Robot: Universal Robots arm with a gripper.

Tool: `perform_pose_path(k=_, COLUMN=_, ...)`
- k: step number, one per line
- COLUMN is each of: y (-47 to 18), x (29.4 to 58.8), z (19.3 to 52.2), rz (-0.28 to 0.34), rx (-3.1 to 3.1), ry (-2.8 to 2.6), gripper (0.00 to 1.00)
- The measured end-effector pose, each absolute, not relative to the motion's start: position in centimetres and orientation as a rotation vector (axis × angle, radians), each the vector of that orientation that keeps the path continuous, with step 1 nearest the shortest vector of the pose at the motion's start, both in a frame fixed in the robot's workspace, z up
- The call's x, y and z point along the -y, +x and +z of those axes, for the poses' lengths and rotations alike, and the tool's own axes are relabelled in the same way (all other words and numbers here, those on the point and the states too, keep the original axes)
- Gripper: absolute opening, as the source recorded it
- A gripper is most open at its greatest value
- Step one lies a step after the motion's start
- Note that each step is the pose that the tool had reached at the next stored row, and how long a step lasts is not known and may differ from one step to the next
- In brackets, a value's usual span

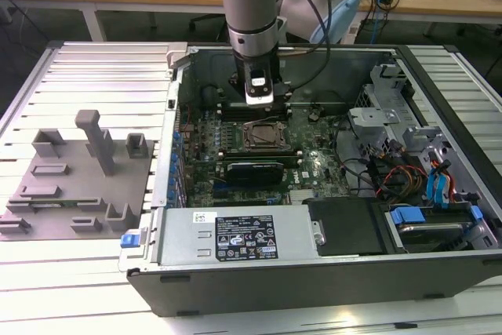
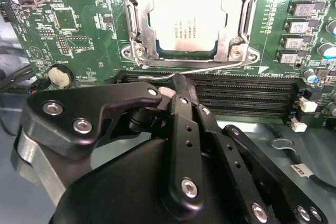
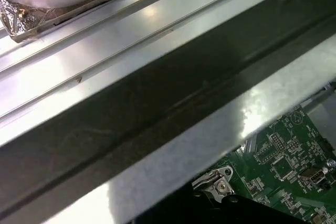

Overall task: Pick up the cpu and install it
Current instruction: 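Install the first cpu locking lever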

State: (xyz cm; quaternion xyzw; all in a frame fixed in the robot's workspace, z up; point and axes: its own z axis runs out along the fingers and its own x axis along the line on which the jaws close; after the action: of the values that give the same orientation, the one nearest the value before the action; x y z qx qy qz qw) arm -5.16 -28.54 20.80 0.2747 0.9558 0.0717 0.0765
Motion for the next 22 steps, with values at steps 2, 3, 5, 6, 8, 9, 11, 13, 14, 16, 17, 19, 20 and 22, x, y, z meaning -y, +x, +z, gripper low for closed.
perform_pose_path(k=2, y=-5.2, x=28.5, z=20.7, rz=0.209, rx=-2.864, ry=0.822, gripper=0.11)
perform_pose_path(k=3, y=-5.2, x=28.5, z=20.6, rz=0.206, rx=-2.864, ry=0.822, gripper=0.11)
perform_pose_path(k=5, y=-5.2, x=28.5, z=20.5, rz=0.202, rx=-2.864, ry=0.821, gripper=0.11)
perform_pose_path(k=6, y=-5.2, x=28.5, z=20.4, rz=0.201, rx=-2.863, ry=0.821, gripper=0.11)
perform_pose_path(k=8, y=-5.2, x=28.5, z=20.3, rz=0.199, rx=-2.863, ry=0.821, gripper=0.11)
perform_pose_path(k=9, y=-5.2, x=28.5, z=20.2, rz=0.197, rx=-2.863, ry=0.821, gripper=0.11)
perform_pose_path(k=11, y=-5.2, x=28.5, z=20.1, rz=0.194, rx=-2.863, ry=0.82, gripper=0.11)
perform_pose_path(k=13, y=-5.2, x=28.5, z=19.9, rz=0.189, rx=-2.863, ry=0.82, gripper=0.11)
perform_pose_path(k=14, y=-5.2, x=28.5, z=19.9, rz=0.188, rx=-2.862, ry=0.82, gripper=0.11)
perform_pose_path(k=16, y=-5.2, x=28.5, z=19.8, rz=0.183, rx=-2.862, ry=0.819, gripper=0.11)
perform_pose_path(k=17, y=-5.2, x=28.5, z=19.8, rz=0.182, rx=-2.862, ry=0.819, gripper=0.11)
perform_pose_path(k=19, y=-5.2, x=28.6, z=19.7, rz=0.181, rx=-2.862, ry=0.819, gripper=0.11)
perform_pose_path(k=20, y=-5.2, x=28.5, z=19.7, rz=0.181, rx=-2.862, ry=0.819, gripper=0.11)
perform_pose_path(k=22, y=-5.1, x=28.5, z=19.8, rz=0.182, rx=-2.862, ry=0.819, gripper=0.11)
